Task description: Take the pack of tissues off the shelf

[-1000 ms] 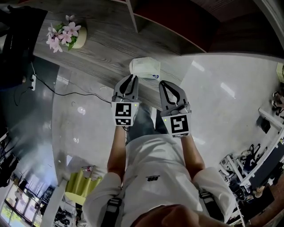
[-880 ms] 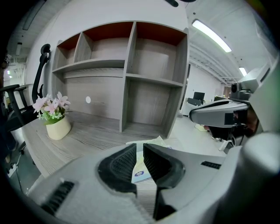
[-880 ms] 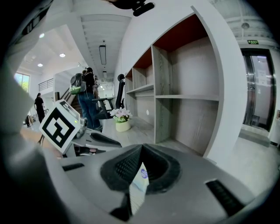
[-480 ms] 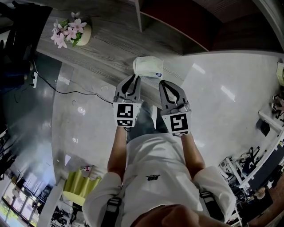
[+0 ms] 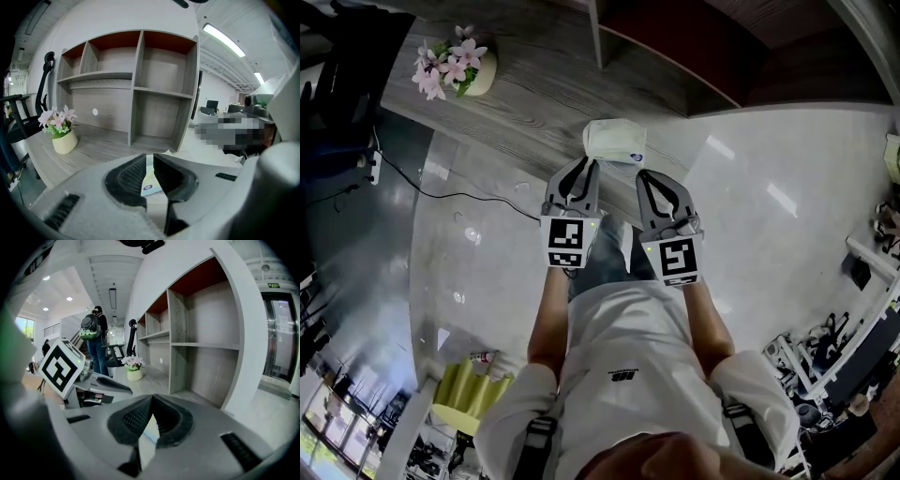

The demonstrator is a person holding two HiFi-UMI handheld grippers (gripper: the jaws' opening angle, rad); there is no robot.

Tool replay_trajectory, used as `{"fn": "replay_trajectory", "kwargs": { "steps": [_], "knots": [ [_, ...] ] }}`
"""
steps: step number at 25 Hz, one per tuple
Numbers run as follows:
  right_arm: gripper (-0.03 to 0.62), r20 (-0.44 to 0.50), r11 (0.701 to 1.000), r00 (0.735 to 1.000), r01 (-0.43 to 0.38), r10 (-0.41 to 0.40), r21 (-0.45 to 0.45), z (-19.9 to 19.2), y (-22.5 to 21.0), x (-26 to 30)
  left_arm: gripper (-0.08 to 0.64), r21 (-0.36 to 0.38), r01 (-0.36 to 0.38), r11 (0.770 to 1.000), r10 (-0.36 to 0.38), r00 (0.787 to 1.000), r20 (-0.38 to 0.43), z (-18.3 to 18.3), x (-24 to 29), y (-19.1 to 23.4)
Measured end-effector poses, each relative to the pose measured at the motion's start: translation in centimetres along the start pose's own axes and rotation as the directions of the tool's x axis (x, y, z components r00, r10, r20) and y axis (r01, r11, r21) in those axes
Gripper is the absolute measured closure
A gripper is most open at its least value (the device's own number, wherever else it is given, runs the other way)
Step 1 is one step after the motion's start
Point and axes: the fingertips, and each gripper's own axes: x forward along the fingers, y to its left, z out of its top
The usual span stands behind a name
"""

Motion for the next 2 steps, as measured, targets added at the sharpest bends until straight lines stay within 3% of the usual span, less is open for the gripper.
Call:
{"fn": "replay_trajectory", "kwargs": {
  "steps": [2],
  "knots": [
    [0.568, -0.001, 1.0, 1.0, 0.0, 0.0, 0.001, -0.02, -0.02, -0.12, 0.525, 0.001, 0.001, 1.0, -0.001, 1.0, 0.001, 0.12, -0.08, -0.15]
  ]
}}
